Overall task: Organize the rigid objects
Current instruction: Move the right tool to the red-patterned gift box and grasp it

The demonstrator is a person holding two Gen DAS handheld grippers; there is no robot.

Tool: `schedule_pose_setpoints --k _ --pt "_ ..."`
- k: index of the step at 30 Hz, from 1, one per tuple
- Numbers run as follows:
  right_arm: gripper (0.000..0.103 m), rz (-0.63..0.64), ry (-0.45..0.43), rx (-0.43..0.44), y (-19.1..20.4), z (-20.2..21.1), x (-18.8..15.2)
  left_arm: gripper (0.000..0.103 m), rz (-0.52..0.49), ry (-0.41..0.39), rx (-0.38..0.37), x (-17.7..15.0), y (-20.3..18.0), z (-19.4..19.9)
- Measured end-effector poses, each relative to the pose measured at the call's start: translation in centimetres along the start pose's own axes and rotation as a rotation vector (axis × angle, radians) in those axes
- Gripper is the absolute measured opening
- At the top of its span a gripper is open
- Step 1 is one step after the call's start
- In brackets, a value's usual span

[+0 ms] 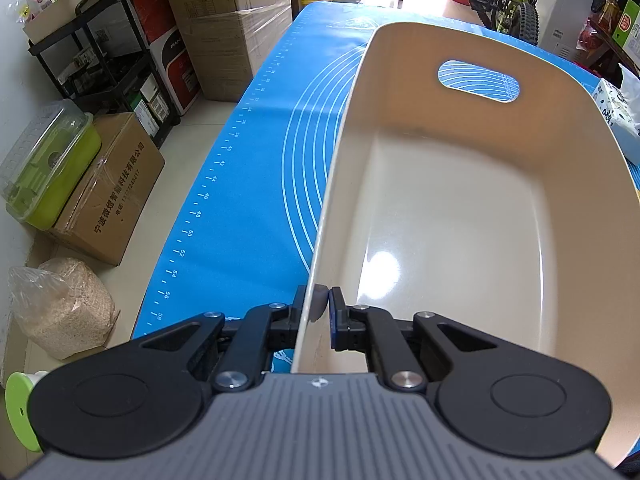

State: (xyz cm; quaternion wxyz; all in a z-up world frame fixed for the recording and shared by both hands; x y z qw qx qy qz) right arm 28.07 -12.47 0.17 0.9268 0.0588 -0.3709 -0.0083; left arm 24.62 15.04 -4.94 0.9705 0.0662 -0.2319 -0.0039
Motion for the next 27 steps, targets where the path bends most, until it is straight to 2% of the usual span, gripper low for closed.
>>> schedule_pose_setpoints --k 6,9,19,27 --pt "0.075 -0.102 0.096 -0.123 -6.5 -2.4 -2.4 0.012 -0.002 0.0 0.002 0.0 0.0 0.0" --pt "0.075 -0.178 0.162 -0.155 -8.3 -4.0 -3.7 0.012 -0.001 0.0 0.006 0.0 0.0 0.0" --pt "0.077 -0.246 0.244 -0.171 -9.2 -6.6 -5.5 0.013 -0.005 0.002 0.022 0.0 -0.3 0.0" --pt "0.078 -0.234 0.252 -0.201 -8.8 -8.3 -5.8 0.013 -0.004 0.003 0.022 0.0 -0.3 0.0"
Point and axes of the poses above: each gripper's, at about its wrist camera, not at the fingertips, and z roughly against the way its jaws point, y to its left, x to its top, the point moved 2 cm from there along -z, roughly the way its jaws point, and after that the axes turned 8 degrees about -z, right-handed, at the moved point
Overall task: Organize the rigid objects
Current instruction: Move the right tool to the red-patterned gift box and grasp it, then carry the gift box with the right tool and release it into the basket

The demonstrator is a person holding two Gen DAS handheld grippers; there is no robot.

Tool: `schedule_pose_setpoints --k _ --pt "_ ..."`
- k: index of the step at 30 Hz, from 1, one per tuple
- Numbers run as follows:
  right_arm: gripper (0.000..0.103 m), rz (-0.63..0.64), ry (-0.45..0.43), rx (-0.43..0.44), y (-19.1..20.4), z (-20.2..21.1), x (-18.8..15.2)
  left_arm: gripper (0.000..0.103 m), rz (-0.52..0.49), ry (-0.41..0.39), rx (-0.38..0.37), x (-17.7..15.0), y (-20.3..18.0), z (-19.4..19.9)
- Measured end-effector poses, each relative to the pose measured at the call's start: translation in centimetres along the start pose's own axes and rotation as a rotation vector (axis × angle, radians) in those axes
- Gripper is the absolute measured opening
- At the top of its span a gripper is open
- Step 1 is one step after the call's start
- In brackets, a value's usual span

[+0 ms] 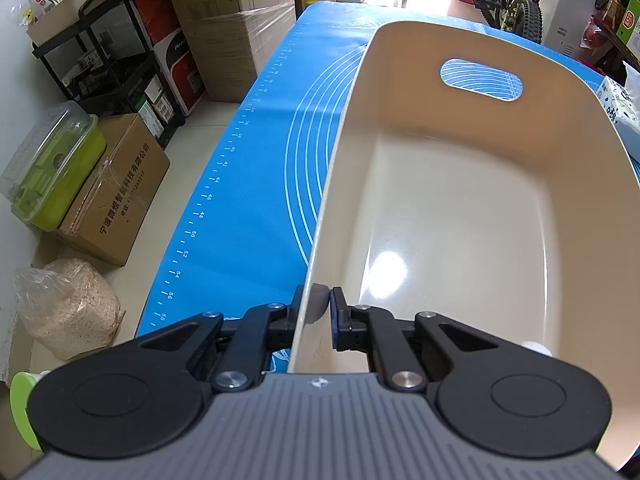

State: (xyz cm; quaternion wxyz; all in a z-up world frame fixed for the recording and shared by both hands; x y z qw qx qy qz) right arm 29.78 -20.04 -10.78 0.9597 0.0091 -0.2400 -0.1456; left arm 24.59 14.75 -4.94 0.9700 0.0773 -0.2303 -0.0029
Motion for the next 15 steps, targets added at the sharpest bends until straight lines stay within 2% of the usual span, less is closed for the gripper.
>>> schedule_pose_setpoints --k 3,7,15 --pt "0.076 -0.018 0.005 0.014 -0.3 -0.1 0.0 0.013 0.0 0.0 0.0 0.0 0.0 0.0" --pt "0.066 -0.035 -0.003 0.027 -0.6 0.3 0.0 0.013 0.0 0.0 0.0 0.0 0.0 0.0" --pt "0.061 -0.078 -0.011 0.031 -1.2 1.8 -0.2 0.013 0.0 0.0 0.0 0.0 0.0 0.0"
Point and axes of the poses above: each gripper's, at about its wrist camera, not at the fingertips, and z roughly against the way its jaws point, y to its left, x to its top, the point moved 2 cm from there along -z, roughly the way its jaws point, and after that the axes turned 8 degrees about -z, right-handed, at the moved point
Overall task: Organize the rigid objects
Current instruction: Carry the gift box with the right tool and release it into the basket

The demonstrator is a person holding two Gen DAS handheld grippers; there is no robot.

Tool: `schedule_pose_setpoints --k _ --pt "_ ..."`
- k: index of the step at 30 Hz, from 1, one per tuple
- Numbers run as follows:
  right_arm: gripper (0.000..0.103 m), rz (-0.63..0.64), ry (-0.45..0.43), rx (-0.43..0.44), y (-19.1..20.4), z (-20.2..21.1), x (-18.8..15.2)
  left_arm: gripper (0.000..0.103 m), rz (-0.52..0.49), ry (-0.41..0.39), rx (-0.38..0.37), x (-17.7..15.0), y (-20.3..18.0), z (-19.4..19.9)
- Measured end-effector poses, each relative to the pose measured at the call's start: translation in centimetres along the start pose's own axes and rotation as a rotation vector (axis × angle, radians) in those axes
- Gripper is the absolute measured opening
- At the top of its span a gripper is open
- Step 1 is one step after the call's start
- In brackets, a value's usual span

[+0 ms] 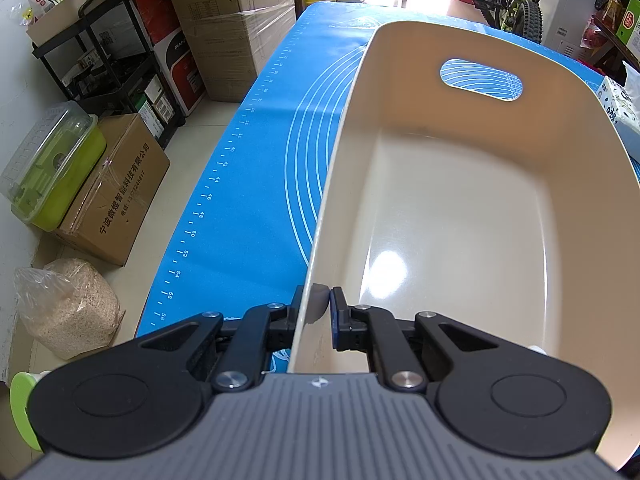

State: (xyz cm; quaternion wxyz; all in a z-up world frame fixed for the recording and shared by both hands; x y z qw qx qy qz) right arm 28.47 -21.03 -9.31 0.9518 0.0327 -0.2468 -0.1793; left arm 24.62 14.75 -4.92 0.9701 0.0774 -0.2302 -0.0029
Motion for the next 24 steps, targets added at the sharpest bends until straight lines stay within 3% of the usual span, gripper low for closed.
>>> schedule_pose_setpoints --k 7,14,24 --pt "0.06 -0.033 -0.043 0.018 -0.2 1.9 0.4 0.013 0.0 0.0 0.0 0.0 0.0 0.0" --pt "0.06 -0.003 -0.165 0.062 1.2 5.4 0.9 0.013 0.0 0.0 0.0 0.0 0.0 0.0" --pt "0.06 0.035 -0.286 0.248 6.2 10.5 1.6 0.013 -0.003 0.0 0.001 0.0 -0.1 0.0"
Point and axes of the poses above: each gripper's, at about its wrist camera, not at the fingertips, and z roughly against the way its jaws point, y to its left, x to its top, the point moved 2 cm from there along -z, roughly the way its jaws point, and after that the axes turned 8 degrees about -z, right-handed, at the moved point
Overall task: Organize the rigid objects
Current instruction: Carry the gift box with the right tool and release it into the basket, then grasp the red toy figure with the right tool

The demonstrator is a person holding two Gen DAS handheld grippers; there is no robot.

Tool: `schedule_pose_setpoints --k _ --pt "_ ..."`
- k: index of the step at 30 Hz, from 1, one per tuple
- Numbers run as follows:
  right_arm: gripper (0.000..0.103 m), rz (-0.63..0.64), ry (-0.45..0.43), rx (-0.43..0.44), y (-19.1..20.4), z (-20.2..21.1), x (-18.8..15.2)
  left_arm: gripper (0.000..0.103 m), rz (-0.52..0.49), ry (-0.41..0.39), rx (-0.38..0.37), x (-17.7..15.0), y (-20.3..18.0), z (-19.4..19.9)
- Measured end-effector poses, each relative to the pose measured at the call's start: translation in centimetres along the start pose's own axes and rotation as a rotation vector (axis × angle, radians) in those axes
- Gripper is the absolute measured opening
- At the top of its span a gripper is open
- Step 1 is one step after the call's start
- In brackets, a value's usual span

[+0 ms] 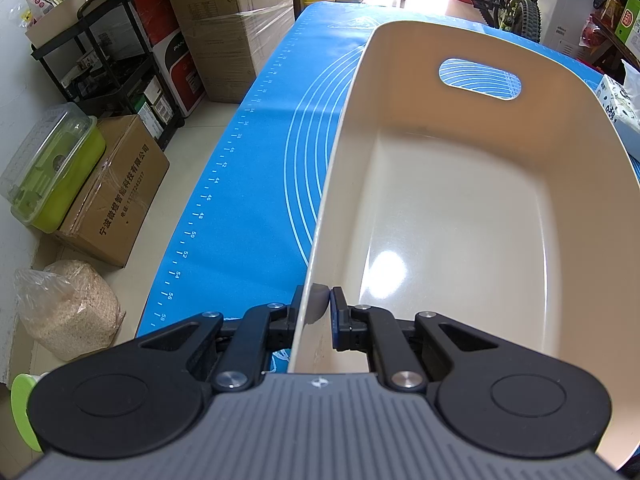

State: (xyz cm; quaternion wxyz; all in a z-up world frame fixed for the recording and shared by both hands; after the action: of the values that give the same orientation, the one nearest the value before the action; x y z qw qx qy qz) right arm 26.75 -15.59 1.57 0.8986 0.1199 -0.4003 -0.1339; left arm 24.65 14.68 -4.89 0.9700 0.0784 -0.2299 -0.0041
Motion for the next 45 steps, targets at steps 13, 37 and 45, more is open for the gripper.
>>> schedule_pose_setpoints --k 13,37,45 --pt "0.06 0.21 0.101 0.193 12.0 -3.0 -3.9 0.013 -0.004 0.001 -0.003 0.1 0.1 0.1" --pt "0.07 0.431 0.287 0.148 15.5 -4.9 -8.8 0.012 -0.006 -0.001 -0.005 0.1 0.0 -0.2" --pt "0.071 0.348 0.184 0.124 11.8 -2.6 -4.0 0.013 -0.007 0.0 -0.003 0.1 0.0 -0.1"
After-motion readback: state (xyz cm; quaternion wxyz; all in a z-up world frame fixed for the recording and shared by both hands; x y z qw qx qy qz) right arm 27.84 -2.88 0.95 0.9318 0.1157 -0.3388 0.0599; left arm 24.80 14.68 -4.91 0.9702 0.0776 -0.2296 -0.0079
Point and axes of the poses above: each gripper's, at about its wrist camera, not at the fingertips, and z roughly against the way its jaws point, y to its left, x to its top, the point moved 2 cm from there along -z, roughly the way its jaws point, and after that the axes turned 8 degrees about -z, right-handed, at the moved point
